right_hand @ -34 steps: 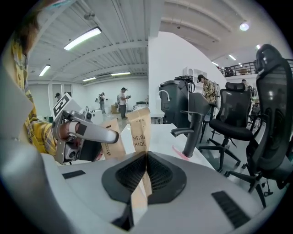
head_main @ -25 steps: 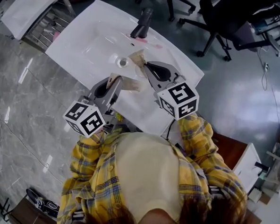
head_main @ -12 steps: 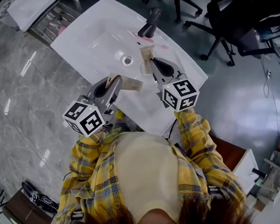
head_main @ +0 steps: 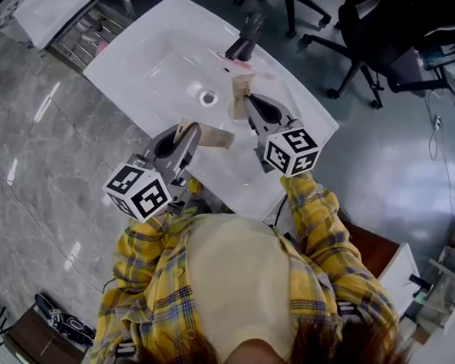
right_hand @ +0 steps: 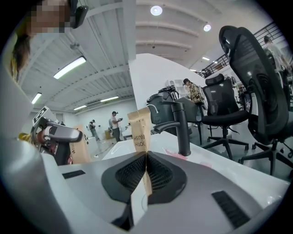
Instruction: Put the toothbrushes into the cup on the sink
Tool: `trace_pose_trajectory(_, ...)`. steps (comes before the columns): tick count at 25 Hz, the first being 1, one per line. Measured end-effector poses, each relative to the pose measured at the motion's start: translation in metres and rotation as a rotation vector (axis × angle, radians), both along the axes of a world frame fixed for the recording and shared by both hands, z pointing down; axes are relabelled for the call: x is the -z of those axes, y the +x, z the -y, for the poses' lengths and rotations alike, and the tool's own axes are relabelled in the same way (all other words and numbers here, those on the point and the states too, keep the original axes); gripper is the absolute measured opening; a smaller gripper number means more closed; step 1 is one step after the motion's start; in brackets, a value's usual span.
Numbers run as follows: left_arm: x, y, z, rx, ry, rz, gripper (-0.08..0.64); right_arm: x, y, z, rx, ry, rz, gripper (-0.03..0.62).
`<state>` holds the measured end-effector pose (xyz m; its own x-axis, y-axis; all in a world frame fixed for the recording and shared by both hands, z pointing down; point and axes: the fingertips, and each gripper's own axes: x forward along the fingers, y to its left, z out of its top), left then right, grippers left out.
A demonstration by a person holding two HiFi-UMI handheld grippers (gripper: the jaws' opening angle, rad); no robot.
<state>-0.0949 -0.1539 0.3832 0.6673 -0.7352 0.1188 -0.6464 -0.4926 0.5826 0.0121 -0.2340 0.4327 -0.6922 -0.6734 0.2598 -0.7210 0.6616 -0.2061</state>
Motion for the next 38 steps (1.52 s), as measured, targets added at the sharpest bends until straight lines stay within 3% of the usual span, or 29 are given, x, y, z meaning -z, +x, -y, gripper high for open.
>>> trace_pose_trajectory(25, -0.001, 0.001, -0.001, -0.015, -0.019, 0.004, 0.028, -0.064, 0.005, -0.008, -0.027, -0.192, -0.184, 0.018)
trace_pose_trajectory(38, -0.003, 0.001, 0.001, -0.014, -0.024, -0.006, 0.028, -0.062, 0.015, -0.002, -0.077, -0.182, -0.19, 0.02)
